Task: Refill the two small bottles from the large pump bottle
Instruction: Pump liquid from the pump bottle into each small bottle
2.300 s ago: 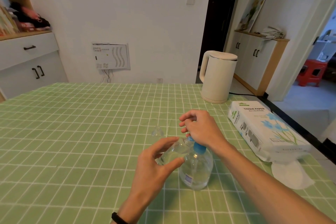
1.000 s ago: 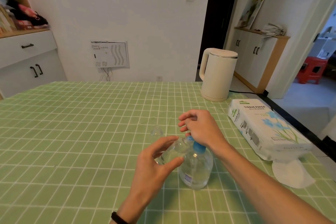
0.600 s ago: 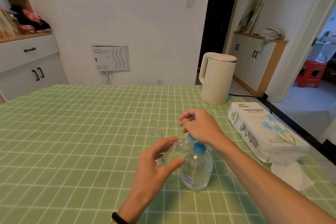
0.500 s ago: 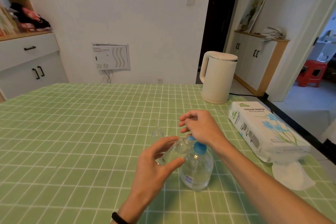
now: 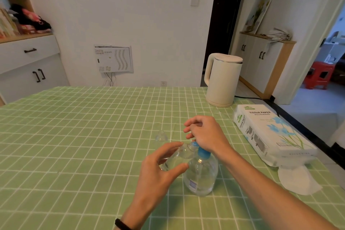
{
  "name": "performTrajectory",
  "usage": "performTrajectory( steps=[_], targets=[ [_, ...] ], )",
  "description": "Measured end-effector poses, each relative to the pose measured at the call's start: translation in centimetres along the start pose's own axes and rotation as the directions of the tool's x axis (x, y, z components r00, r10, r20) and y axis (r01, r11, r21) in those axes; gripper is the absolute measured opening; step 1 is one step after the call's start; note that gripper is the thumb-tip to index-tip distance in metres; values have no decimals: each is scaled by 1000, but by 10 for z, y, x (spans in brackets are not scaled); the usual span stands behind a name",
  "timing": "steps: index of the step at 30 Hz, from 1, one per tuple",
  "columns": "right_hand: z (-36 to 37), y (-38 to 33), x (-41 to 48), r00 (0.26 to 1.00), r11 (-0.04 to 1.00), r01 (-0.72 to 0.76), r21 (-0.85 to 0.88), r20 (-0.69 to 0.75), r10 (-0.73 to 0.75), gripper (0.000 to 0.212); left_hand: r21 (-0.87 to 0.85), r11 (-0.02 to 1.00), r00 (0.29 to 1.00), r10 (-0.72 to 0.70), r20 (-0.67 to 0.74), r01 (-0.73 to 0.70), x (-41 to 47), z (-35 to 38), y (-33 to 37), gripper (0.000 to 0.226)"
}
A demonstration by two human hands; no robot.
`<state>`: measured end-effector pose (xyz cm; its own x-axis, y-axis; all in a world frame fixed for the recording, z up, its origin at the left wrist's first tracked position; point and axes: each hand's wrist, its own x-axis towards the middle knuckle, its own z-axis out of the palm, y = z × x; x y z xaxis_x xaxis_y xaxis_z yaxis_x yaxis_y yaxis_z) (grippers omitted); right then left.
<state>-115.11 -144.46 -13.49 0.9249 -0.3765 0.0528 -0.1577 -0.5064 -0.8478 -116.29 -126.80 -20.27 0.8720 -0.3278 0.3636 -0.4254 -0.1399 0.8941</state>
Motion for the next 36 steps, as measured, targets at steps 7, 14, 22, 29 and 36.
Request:
performTrajectory(
  steps=[7, 14, 22, 29, 36],
  targets=[
    [-3, -7, 5, 998, 996, 51, -69, 33, -48, 23, -8, 1000, 1000, 17, -1, -17, 0, -4, 4, 48],
    [2, 1, 4, 999, 999, 34, 18, 29, -35, 31, 1, 1000, 1000, 11, -12, -11, 0, -2, 0, 49],
    [1, 2, 2, 999, 999, 48, 3, 14, -48, 31, -2, 1000, 1000, 1, -6, -1, -1, -2, 2, 49],
    [-3, -13, 6, 991, 983, 126, -134, 60, -119, 26, -22, 1000, 1000, -9, -7, 8, 0, -4, 7, 49],
    [0, 0, 2, 999, 999, 37, 17, 23, -37, 29, -19, 1000, 1000, -4, -2, 4, -1, -2, 3, 49]
  ],
)
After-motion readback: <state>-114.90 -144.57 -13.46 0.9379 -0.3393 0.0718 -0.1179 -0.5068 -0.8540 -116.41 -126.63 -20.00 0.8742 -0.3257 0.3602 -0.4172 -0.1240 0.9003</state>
